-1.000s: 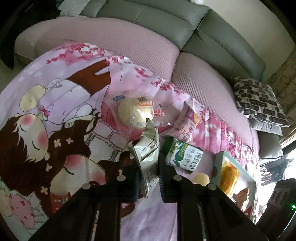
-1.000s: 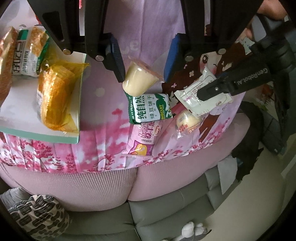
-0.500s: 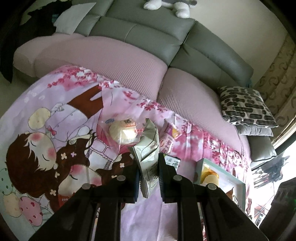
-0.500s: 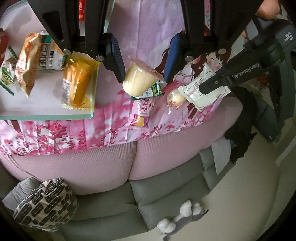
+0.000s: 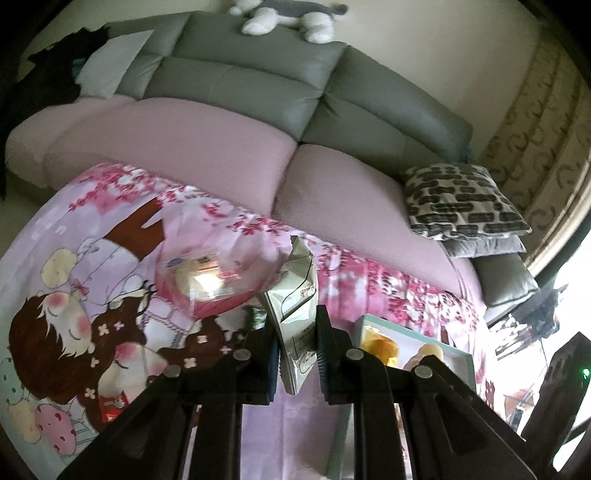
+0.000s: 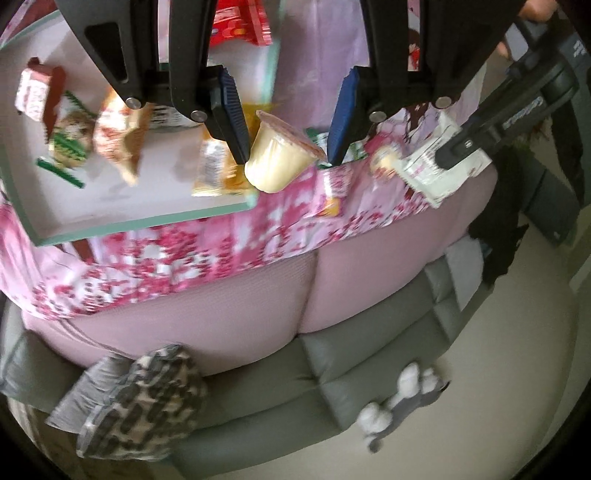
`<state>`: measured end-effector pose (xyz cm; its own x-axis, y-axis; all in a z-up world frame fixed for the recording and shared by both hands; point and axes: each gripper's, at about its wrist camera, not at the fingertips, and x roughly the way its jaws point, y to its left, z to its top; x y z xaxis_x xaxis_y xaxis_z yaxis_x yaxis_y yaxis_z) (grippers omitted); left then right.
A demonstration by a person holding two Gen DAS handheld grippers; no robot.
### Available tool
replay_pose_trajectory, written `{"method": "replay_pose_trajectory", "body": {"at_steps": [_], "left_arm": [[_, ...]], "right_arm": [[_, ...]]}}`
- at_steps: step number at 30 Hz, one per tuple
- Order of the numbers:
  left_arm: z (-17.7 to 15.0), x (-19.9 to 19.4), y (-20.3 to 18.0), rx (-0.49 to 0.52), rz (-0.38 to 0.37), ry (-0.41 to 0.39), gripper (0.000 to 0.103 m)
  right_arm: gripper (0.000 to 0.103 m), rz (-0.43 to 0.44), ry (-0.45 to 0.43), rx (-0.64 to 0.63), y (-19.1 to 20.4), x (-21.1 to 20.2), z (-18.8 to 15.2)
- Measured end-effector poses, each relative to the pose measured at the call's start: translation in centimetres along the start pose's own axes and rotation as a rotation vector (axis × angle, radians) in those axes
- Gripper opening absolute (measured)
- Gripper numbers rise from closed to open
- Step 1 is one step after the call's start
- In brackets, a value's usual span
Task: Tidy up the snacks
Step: 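Carry the white sachet and pudding cup over the tray with both tools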
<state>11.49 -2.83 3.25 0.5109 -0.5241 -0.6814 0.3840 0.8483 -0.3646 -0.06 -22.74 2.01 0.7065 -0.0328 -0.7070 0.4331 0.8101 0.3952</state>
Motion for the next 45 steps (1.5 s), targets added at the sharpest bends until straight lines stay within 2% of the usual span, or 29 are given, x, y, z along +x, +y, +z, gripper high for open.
{"method": "replay_pose_trajectory", "body": {"at_steps": [16,26,29,45], "left_arm": [[-3.1,1.4,-8.8,0.221,-0.133,0.062,0.018],[-6.1,3.4,-13.9,0.367,-0.155,0.106,0.018],[-6.7,4.2,-14.5,0.38,-0.165,0.116,0.018],[-8.2,7.3,-16.2,0.424,-0.152,0.152,0.018]], "right_arm": [[0.046,-0.171,-0.085,0.23,-9.7,-3.8,1.7],[0.046,-0.329,-0.106,0.403,-16.4,-6.3,0.8],[0.046,-0.386,-0.111,0.404,-17.1,-6.7,0.7],[0.046,-0.437,-0.066,0.449,-19.1,-5.5,-0.1]]}}
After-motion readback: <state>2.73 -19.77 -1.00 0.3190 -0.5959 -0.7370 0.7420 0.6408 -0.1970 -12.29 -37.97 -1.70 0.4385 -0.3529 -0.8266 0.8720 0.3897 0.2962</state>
